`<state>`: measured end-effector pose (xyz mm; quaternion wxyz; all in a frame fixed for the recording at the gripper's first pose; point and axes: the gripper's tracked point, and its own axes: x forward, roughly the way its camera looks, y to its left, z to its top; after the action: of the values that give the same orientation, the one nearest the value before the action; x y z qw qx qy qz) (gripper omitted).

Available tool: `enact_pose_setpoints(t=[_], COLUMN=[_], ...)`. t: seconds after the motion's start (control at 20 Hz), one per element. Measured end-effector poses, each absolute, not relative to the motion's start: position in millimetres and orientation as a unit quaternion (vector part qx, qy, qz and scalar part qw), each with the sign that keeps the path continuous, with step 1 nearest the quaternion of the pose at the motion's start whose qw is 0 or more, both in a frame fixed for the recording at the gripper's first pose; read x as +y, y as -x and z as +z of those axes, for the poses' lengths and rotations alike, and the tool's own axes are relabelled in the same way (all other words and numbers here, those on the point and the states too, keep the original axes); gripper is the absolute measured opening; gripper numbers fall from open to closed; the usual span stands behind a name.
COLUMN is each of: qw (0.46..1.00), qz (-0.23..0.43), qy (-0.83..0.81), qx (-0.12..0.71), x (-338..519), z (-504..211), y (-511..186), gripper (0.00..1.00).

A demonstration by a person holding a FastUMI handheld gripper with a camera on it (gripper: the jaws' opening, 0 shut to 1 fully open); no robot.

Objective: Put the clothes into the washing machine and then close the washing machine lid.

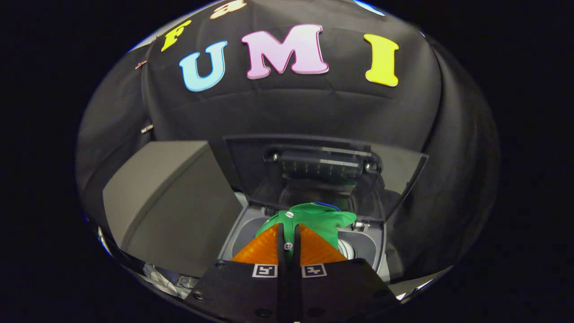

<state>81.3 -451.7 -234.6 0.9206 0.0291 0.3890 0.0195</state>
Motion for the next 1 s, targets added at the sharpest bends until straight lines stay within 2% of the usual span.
enact_pose_setpoints(t=[0.25, 0.45, 0.5, 0.6, 0.75, 1.0], qw=[0.892, 0.863, 0.857, 0.861, 0.871, 0.874], qz=[0.003, -0.049, -0.051, -0.057, -0.097, -0.096], qy=[-0.014, -0.026, -0.047, -0.082, -0.046, -0.032], qx=[0.452, 0.503, 0.511, 0.498, 0.48, 0.476], x=[-452.5, -473.0, -471.8, -471.0, -497.1, -494.7], z=[-318.0, -368.8, -376.0, -376.8, -372.3, -360.8], y=[-70.5, -60.6, -57.4, -64.1, -70.1, -71.0], gripper=[0.05, 0.05, 0.11, 0.46, 0.98, 1.0])
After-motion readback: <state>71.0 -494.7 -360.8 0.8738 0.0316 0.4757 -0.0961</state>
